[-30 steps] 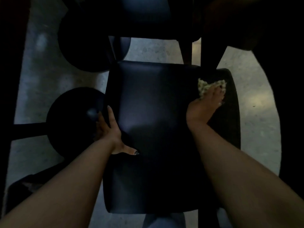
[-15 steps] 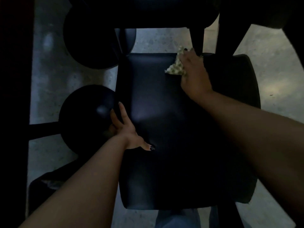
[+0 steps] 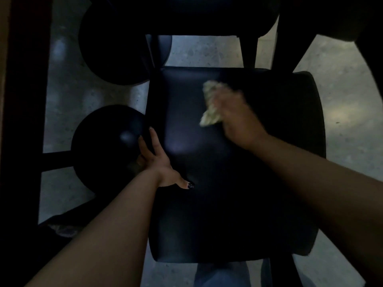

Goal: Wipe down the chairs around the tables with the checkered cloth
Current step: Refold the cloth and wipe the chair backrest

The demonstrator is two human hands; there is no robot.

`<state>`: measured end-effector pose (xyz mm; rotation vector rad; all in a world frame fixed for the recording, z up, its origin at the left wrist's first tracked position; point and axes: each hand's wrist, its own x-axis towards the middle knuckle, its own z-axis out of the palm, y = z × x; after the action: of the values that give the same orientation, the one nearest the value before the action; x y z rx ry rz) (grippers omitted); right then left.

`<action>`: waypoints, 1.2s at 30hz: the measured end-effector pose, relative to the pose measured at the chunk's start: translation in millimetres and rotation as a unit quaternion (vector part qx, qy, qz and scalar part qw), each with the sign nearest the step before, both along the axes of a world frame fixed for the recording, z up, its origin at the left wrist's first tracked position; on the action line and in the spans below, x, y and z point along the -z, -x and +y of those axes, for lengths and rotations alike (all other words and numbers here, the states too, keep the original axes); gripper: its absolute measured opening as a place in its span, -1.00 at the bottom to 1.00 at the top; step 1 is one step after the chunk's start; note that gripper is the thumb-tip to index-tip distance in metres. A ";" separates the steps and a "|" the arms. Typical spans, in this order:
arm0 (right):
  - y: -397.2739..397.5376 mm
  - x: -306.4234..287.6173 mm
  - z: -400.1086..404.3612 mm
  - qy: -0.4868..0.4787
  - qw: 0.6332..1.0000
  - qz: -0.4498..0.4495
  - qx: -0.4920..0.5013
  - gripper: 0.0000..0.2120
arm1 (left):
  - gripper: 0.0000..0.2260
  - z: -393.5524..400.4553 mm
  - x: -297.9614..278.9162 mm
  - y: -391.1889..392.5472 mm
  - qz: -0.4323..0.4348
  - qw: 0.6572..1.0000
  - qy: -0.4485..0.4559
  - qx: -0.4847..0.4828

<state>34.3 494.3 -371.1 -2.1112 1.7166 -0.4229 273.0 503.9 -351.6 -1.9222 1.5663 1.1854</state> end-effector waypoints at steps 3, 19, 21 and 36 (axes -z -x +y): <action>33.0 4.5 4.9 -0.031 0.967 0.023 0.252 -0.44 | 0.57 1.3 1.9 -1.3 -0.002 1.000 0.008 -0.006; -6.2 -7.3 62.5 -0.019 0.997 -0.033 0.074 -0.65 | 0.55 3.9 0.2 1.1 -0.015 0.999 0.036 0.011; 47.4 -3.7 66.7 -0.036 0.972 0.001 0.233 -0.55 | 0.55 5.0 1.4 1.6 -0.007 0.999 0.043 0.000; -6.0 4.4 80.4 -0.059 0.906 -0.012 0.420 -0.39 | 0.55 -0.9 -9.7 7.1 -0.045 0.999 -0.007 0.016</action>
<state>40.3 574.7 -375.4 -1.1732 2.5001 -0.5424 265.9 503.0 -341.8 -1.9062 1.5319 1.0789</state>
